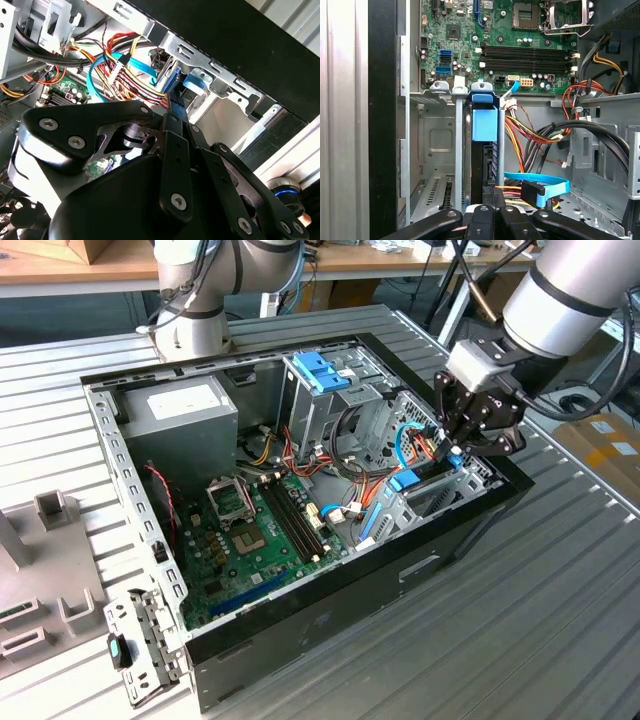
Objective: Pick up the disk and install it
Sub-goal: 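Insert the second disk wire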
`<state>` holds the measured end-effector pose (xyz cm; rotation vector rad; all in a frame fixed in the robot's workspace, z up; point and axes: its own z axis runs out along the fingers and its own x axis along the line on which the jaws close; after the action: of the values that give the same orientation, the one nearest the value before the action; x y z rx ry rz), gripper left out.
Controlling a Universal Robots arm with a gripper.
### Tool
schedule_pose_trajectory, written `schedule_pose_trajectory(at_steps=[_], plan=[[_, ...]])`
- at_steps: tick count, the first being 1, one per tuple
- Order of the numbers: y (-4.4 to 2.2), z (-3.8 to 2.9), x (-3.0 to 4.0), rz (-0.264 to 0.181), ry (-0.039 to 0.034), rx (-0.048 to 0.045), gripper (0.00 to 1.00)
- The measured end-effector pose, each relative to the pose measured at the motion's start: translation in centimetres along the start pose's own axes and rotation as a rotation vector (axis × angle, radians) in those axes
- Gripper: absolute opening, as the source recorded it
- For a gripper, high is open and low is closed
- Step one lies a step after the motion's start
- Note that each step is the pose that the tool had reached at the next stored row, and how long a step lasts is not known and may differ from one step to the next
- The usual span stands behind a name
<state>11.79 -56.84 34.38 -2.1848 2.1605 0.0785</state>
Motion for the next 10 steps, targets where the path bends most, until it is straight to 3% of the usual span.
schedule_pose_trajectory(at_steps=[1, 2, 3, 5, 10], plan=[[0.0, -0.3, -0.03, 0.0, -0.0012, 0.0005, 0.1], [-0.5, -0.9, -0.61, 0.0, -0.0007, 0.0004, 0.1], [-0.75, -0.88, -1.82, 0.0, -0.0006, 0.0004, 0.1], [-0.91, -1.86, -2.75, 0.0, -0.0006, 0.0004, 0.1], [-0.96, -2.47, -2.96, 0.0, -0.0006, 0.0005, 0.1]])
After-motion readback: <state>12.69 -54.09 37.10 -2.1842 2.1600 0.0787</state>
